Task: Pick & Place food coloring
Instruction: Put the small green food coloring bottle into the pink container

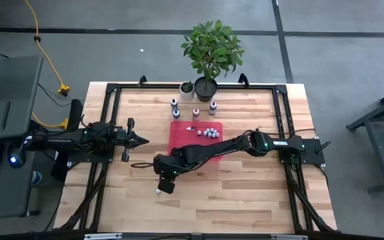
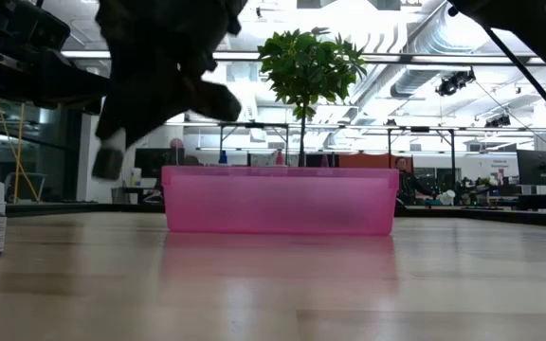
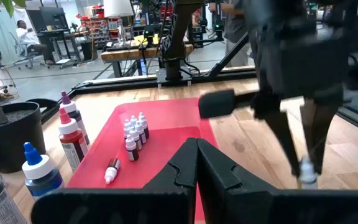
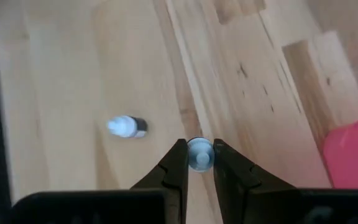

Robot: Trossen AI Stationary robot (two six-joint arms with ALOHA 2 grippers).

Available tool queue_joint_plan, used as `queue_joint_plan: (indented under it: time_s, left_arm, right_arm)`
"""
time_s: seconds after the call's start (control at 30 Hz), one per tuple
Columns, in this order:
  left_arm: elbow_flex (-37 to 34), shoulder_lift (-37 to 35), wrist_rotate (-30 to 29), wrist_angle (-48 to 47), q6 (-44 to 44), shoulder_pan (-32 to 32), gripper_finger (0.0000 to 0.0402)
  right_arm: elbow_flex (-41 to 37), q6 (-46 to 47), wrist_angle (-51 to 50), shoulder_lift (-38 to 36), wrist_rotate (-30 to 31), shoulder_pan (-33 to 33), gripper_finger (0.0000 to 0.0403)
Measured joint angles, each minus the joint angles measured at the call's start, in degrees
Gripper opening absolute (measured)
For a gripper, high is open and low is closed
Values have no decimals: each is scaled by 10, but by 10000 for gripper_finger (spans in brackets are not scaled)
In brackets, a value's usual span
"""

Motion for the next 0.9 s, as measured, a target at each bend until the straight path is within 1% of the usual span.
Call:
queue_joint_plan:
  time_s: [0.1, 0.17, 0.37, 0.53, 0.67, 0.8, 0.9]
  left_arm:
    - [0, 0, 0, 0, 0, 0, 0]
    - [0, 0, 0, 0, 0, 0, 0]
    - [0, 0, 0, 0, 0, 0, 0]
    - [0, 0, 0, 0, 0, 0, 0]
    - [0, 0, 0, 0, 0, 0, 0]
    - [0, 0, 0, 0, 0, 0, 0]
    - [0, 0, 0, 0, 0, 0, 0]
  right_arm:
    - [-9, 14, 3, -21, 8, 2, 45]
    - [-4, 22, -14, -34, 19, 4, 45]
    - [-3, 71, -93, -77, 90, 7, 45]
    - [-3, 161, -178, -104, 169, 3, 45]
    - [-3, 228, -233, -120, 216, -2, 45]
    - [-3, 287, -258, -123, 244, -9, 45]
    - [-3, 321, -258, -125, 248, -17, 45]
